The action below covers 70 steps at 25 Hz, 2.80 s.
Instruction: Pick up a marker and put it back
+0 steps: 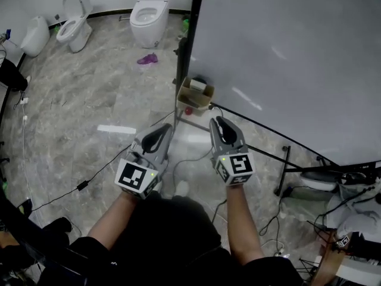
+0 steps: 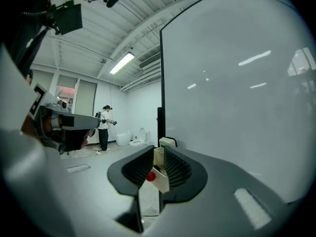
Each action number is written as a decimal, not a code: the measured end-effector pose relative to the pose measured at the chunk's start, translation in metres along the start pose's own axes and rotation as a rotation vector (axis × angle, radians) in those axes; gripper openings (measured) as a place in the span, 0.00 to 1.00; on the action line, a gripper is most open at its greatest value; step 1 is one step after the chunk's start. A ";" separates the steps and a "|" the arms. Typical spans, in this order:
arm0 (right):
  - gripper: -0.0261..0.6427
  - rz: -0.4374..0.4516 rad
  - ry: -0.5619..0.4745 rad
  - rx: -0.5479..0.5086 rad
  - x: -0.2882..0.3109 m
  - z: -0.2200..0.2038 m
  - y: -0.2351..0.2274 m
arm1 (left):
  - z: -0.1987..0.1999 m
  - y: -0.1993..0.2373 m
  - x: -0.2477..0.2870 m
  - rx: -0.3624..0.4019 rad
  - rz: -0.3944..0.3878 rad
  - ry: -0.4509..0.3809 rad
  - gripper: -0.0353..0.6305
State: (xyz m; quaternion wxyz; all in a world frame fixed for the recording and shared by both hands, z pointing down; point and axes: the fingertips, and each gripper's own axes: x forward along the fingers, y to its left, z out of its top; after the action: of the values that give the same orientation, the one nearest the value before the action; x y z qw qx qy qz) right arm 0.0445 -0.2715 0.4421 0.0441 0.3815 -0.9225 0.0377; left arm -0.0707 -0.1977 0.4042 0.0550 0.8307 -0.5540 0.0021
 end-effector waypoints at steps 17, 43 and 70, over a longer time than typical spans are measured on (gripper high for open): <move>0.29 -0.001 0.082 0.052 0.055 -0.043 -0.020 | 0.001 0.031 -0.032 -0.005 0.138 0.012 0.06; 0.16 -0.011 0.064 0.010 0.070 -0.030 -0.020 | 0.002 0.009 0.047 0.012 -0.019 0.000 0.06; 0.16 -0.096 -0.135 -0.082 -0.016 0.081 0.012 | 0.031 -0.022 0.050 0.025 -0.182 -0.073 0.06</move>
State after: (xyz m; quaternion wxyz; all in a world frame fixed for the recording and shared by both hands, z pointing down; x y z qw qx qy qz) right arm 0.0432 -0.2599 0.3592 -0.0007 0.4250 -0.9048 -0.0281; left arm -0.0329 -0.2386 0.3745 0.0247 0.8777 -0.4778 -0.0262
